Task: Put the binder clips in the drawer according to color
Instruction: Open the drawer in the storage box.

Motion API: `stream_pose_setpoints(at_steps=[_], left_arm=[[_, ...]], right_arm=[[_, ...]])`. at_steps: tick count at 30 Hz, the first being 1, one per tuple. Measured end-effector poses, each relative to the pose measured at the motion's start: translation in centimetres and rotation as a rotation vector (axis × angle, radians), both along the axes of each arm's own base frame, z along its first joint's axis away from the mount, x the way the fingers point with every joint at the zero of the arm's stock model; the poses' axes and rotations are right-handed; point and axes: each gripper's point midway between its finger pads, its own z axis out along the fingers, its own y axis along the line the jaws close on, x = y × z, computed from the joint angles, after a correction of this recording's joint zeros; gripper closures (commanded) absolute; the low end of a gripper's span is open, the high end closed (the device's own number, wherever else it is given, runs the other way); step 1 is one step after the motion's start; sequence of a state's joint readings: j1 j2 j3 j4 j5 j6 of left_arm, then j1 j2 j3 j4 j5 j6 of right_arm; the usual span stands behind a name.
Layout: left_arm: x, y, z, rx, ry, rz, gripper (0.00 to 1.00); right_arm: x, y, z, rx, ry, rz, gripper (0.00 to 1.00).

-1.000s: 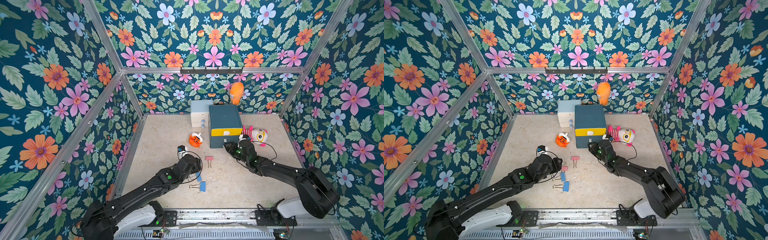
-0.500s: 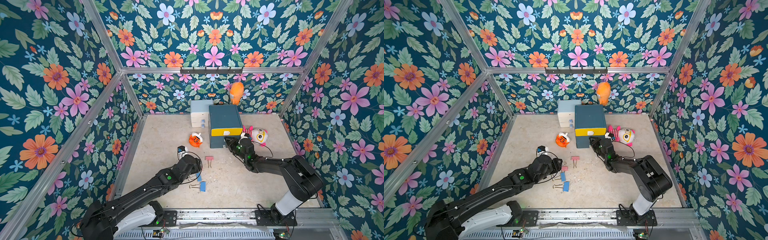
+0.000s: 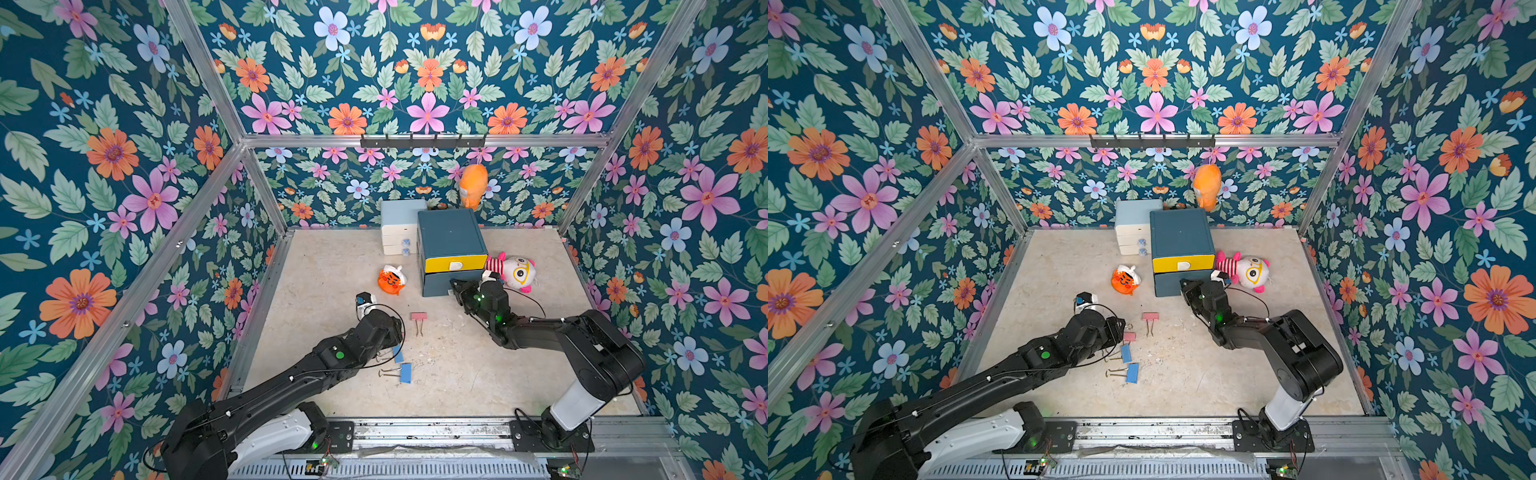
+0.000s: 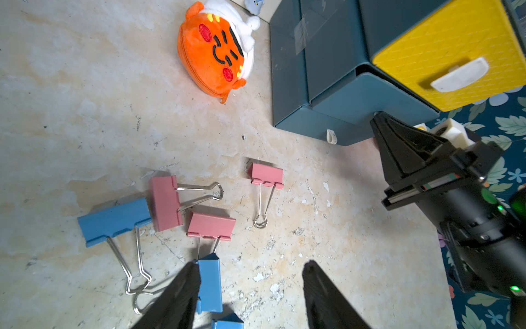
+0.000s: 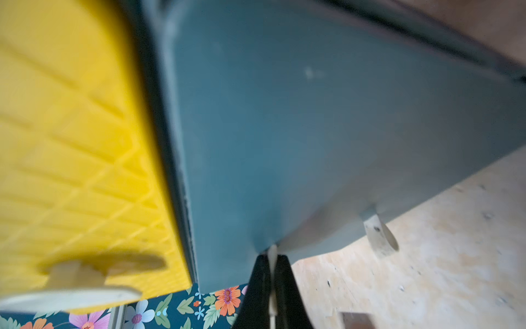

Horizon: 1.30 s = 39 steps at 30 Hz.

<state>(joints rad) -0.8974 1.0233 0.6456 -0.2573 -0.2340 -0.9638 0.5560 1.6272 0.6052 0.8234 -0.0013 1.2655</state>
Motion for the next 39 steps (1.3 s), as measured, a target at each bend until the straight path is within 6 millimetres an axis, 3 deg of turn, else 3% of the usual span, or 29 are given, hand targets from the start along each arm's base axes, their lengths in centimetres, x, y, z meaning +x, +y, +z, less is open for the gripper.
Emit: stream_pose_setpoints(at_steps=[11, 16, 28, 39], left_arm=[[0.5, -1.2, -1.3, 0.012, 0.029, -0.017, 0.36], [0.8, -1.8, -1.9, 0.018, 0.037, -0.019, 0.36], [1.8, -3.6, -3.7, 0.045, 0.067, -0.044, 0.36], [2.0, -3.8, -3.9, 0.057, 0.07, -0.048, 0.35]], right_arm=[[-7.4, -0.5, 0.6, -0.062, 0.035, 0.034, 1.0], [-9.7, -2.0, -0.2, -0.113, 0.078, 0.026, 1.0], [-12.2, -3.2, -1.1, -0.151, 0.132, 0.038, 1.0], [-12.7, -3.3, -1.8, -0.18, 0.159, 0.041, 1.0]])
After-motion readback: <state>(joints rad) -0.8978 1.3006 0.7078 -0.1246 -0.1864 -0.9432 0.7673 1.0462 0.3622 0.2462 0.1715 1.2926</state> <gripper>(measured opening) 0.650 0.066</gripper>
